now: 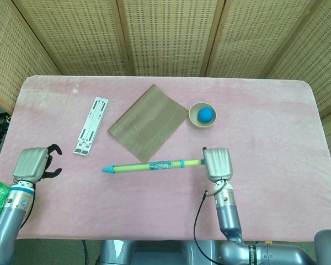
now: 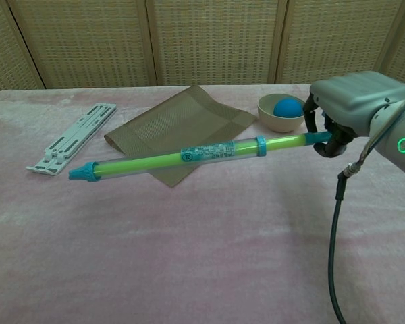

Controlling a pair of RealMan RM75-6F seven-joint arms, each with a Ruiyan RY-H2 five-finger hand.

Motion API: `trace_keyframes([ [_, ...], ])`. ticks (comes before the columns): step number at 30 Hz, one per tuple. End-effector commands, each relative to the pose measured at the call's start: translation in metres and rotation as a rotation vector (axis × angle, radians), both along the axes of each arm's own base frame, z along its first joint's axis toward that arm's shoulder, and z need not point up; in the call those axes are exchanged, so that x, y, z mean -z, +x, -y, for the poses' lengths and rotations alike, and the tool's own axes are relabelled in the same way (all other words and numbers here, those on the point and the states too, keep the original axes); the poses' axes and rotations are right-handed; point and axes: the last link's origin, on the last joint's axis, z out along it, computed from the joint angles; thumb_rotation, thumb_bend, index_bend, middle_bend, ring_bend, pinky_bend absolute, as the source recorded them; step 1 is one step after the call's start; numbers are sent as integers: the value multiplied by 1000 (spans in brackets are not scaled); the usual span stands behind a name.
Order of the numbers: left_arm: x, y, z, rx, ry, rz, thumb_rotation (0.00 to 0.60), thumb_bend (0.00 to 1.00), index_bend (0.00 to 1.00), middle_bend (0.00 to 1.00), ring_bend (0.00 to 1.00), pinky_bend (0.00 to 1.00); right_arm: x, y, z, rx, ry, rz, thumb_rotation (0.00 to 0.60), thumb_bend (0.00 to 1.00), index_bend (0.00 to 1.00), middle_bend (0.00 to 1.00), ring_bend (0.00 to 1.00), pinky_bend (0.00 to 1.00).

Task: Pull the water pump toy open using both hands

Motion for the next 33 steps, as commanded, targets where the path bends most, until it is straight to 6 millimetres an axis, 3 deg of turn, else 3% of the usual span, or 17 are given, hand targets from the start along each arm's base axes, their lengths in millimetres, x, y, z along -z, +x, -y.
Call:
trace_keyframes([
  [1,20,28,-21,-8,-111,22,600,220,359,930,834,737,2,4,1,10,2,-6,600,609,831,1000,1000,737],
  [8,44,67,-26,6,-174,32,600,220,311,930,834,741,8,8,1,24,4,-2,600,610,831,1000,1000,740],
  [15,69,93,-26,-4,-237,32,600,268,309,930,834,741,3,14,0,34,-4,21,600,610,831,1000,1000,741],
  [22,79,100,-26,-9,-238,20,600,273,309,930,834,741,0,16,-1,34,-3,28,600,611,831,1000,1000,741],
  [33,94,109,-25,15,-234,6,600,400,374,930,834,741,0,15,-5,41,11,32,600,610,831,1000,1000,742],
])
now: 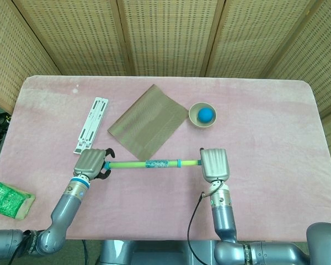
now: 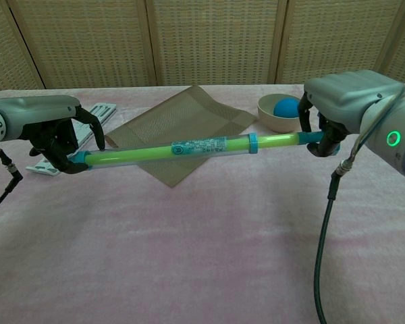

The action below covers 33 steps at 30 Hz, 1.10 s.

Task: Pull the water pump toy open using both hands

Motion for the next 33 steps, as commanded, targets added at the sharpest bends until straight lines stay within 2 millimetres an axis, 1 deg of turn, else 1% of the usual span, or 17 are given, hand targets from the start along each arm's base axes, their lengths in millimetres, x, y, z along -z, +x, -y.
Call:
trace_keyframes([
  [1,5,0,0,4,3,-15,600,400,375,930,834,741,0,0,-1,1,2,1,600,610,831,1000,1000,742],
  [4,9,-2,0,-5,-2,-17,600,400,397,930,834,741,-1,0,-2,-1,2,3,600,610,831,1000,1000,742],
  [8,12,-2,0,-11,-1,-2,600,418,505,930,834,741,-4,2,-3,-8,-3,7,600,610,831,1000,1000,742],
  [12,12,-4,1,-3,13,-6,600,430,567,930,834,741,-5,2,-4,-12,-5,4,600,610,831,1000,1000,742],
  [16,7,-8,2,-2,27,-7,600,432,574,930,834,741,-7,-1,-4,-9,-10,1,600,610,831,1000,1000,742],
  [21,-3,-15,8,2,41,-10,600,432,575,930,834,741,-12,-8,-2,0,-25,-7,600,611,831,1000,1000,742],
  [26,-16,-31,20,8,52,-22,600,432,574,930,834,741,-19,-19,1,8,-43,-19,600,610,831,1000,1000,742],
  [33,-32,-53,30,2,76,-51,600,432,574,930,834,741,-28,-33,3,33,-62,-35,600,610,831,1000,1000,742],
])
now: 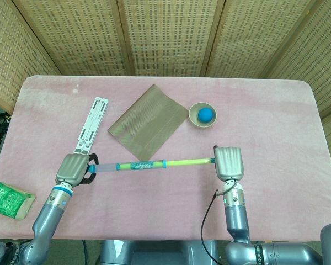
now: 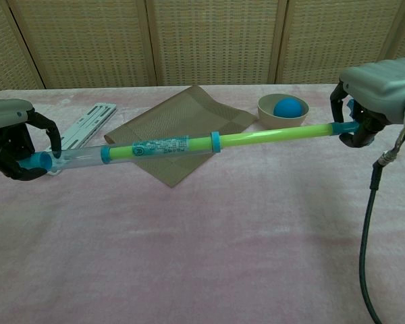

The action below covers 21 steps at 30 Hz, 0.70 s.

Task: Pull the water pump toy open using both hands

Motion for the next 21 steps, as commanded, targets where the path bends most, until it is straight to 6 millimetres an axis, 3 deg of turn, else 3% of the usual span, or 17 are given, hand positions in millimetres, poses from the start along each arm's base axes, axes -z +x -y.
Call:
trace_keyframes([
  [1,-9,-14,6,-10,14,-21,600,432,574,930,834,741,-4,-5,0,8,-7,1,600,610,831,1000,1000,742],
  [9,-27,-48,13,-59,38,-24,600,433,572,930,834,741,-15,-13,-1,21,-32,-13,600,610,830,1000,1000,742],
  [21,-39,-56,16,-60,48,-18,600,433,570,930,834,741,-23,-16,-5,36,-37,-10,600,610,830,1000,1000,742],
])
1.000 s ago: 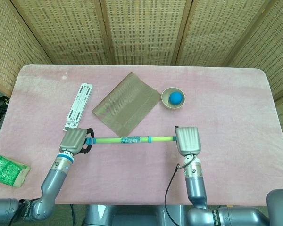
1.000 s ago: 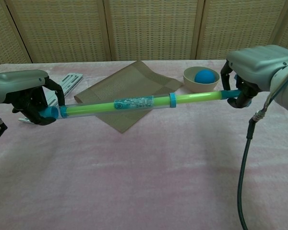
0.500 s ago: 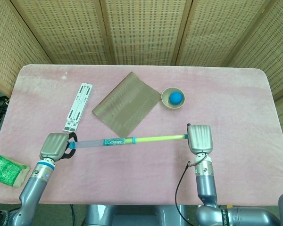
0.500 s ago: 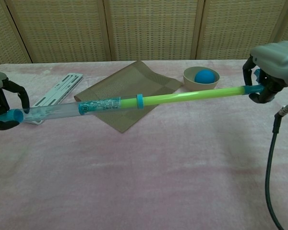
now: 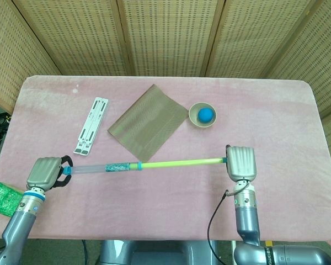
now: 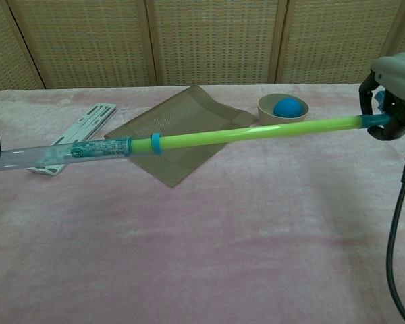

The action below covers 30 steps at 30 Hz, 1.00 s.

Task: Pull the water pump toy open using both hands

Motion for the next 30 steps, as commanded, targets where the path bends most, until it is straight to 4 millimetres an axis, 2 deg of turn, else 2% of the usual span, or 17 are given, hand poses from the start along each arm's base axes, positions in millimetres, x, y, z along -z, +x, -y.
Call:
trace_keyframes([
  [1,0,0,0,-1,-1,0,600,433,570,930,834,741,-1,-1,-1,1,1,0,600,610,830,1000,1000,742],
  [11,0,-1,1,5,2,-16,600,433,551,930,834,741,-8,-2,0,-1,-14,0,600,608,827,1000,1000,742],
  [14,1,-1,1,7,4,-17,600,419,485,873,788,710,-7,-5,-1,4,-7,-1,600,556,789,991,990,724],
  [15,1,-1,1,8,4,-18,600,386,415,787,712,664,-6,-6,-1,6,-1,-5,600,503,733,950,953,692],
  [16,2,-1,1,11,1,-24,600,340,320,657,599,593,-6,-8,-2,9,5,-8,600,460,679,900,910,657],
  [17,2,-1,2,17,-5,-34,600,284,211,490,459,495,-5,-11,-3,18,14,-11,600,396,587,785,818,591],
  [20,3,-4,4,27,-22,-72,600,190,14,98,119,221,-3,-18,-5,56,44,-35,600,260,340,416,503,390],
  [21,3,-5,4,30,-32,-85,600,176,1,47,66,169,-3,-21,-6,75,56,-48,600,228,268,308,395,340],
  [22,3,-5,4,28,-40,-91,600,160,0,6,17,103,-3,-23,-6,92,65,-58,600,211,231,249,334,316],
  [24,3,-5,5,18,-61,-87,600,145,0,0,0,27,-4,-27,-6,121,77,-69,600,179,160,123,200,265],
  [27,2,-4,8,9,-91,-71,600,141,0,0,0,0,-5,-30,-5,123,73,-56,600,169,126,31,94,225],
  [30,3,-3,11,7,-103,-46,600,141,0,0,0,0,-5,-33,-6,117,67,-44,600,169,124,0,21,179],
])
